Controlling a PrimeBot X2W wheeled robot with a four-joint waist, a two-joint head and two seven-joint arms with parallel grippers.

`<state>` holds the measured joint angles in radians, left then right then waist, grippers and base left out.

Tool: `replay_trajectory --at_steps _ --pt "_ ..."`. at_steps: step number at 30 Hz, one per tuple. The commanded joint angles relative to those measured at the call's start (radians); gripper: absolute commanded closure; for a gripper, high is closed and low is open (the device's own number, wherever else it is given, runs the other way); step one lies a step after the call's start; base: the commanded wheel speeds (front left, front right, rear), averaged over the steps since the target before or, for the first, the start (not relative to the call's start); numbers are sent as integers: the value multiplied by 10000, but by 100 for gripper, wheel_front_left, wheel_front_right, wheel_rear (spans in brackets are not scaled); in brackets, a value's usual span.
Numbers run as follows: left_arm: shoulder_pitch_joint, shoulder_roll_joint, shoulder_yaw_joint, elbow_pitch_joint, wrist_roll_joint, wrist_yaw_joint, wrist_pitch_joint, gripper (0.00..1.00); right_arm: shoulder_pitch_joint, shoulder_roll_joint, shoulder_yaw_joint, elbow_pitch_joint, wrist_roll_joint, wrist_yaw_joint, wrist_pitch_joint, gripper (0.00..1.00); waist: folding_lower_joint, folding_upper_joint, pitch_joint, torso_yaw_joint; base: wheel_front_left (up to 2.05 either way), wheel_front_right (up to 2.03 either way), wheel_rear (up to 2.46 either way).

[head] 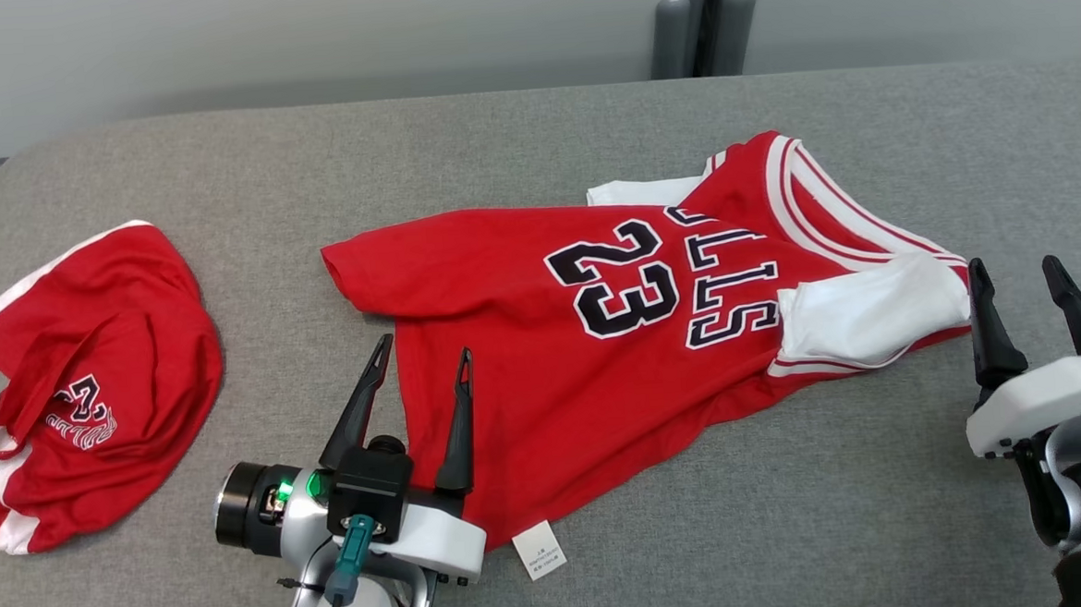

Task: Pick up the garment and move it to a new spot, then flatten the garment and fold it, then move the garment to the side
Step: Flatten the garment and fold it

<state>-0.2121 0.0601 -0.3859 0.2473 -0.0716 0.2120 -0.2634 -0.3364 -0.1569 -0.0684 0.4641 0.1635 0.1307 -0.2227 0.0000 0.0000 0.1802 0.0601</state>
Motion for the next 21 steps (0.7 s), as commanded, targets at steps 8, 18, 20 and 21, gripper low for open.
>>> replay_trajectory --at_steps 8,18,20,21 --pt "-408 -8 -125 153 136 -133 -19 0 -1664 -947 1047 2039 1597 1 1425 0 0 0 574 508 0 0 0" --pt "-375 -55 -87 210 98 -66 -19 0 -2201 -1730 2737 2732 3004 -1 2080 42 0 0 618 653 0 0 0" --pt "-344 -60 -71 230 93 -62 -19 0 -2205 -1870 3079 2676 3194 -1 1981 100 0 0 570 617 0 0 0" --pt "-328 -63 -70 238 92 -58 -19 0 -2164 -1920 3267 2657 3296 -1 1927 100 0 0 548 594 0 0 0"
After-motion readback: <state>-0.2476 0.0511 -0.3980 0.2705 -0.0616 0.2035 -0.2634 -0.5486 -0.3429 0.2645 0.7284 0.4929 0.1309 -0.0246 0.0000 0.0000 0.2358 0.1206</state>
